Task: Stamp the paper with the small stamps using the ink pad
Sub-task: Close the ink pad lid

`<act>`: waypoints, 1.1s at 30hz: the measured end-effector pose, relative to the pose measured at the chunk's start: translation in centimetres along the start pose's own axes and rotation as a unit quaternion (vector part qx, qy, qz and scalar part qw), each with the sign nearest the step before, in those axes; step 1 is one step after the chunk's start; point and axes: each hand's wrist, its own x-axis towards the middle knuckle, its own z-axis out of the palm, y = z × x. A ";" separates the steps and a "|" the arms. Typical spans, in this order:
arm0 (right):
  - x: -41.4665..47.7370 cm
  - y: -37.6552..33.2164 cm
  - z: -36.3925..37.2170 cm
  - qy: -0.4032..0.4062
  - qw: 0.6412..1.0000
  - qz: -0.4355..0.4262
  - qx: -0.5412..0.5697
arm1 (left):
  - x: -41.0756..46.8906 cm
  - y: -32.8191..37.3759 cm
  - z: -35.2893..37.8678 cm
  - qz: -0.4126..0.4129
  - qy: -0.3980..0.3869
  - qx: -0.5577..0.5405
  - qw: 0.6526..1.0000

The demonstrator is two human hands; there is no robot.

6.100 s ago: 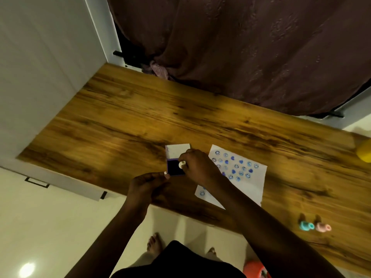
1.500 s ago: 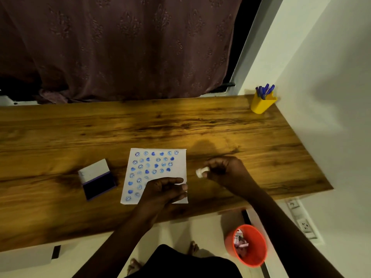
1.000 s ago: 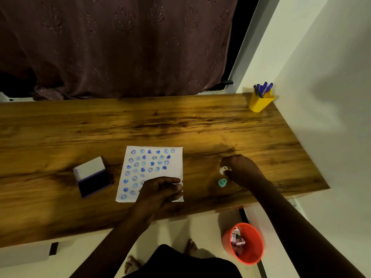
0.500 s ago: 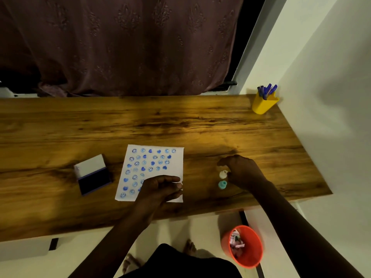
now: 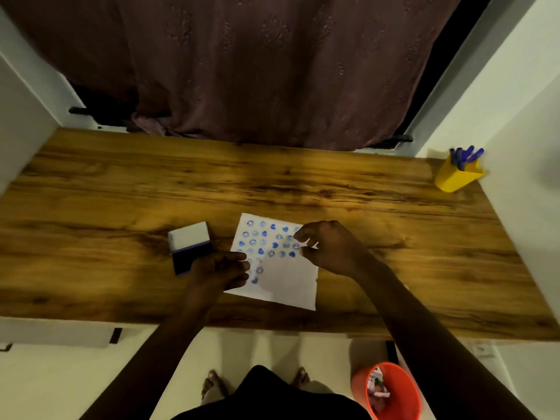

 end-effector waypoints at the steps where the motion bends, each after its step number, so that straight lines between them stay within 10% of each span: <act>1: 0.8 -0.9 0.6 0.001 1.000 -0.001 0.026 | 0.1 0.1 -0.9 0.008 0.010 -0.002 1.000; 15: 9.7 -11.3 9.7 -0.101 0.991 0.010 0.083 | 6.7 -0.5 -15.1 0.063 0.209 0.095 0.971; 26: 10.8 -13.9 13.4 -0.098 0.992 0.001 0.082 | 9.0 0.7 -15.8 0.126 0.041 0.273 0.953; 33: 10.5 -14.0 14.4 -0.078 0.994 0.001 0.071 | 9.8 0.2 -15.8 0.135 0.089 0.338 0.927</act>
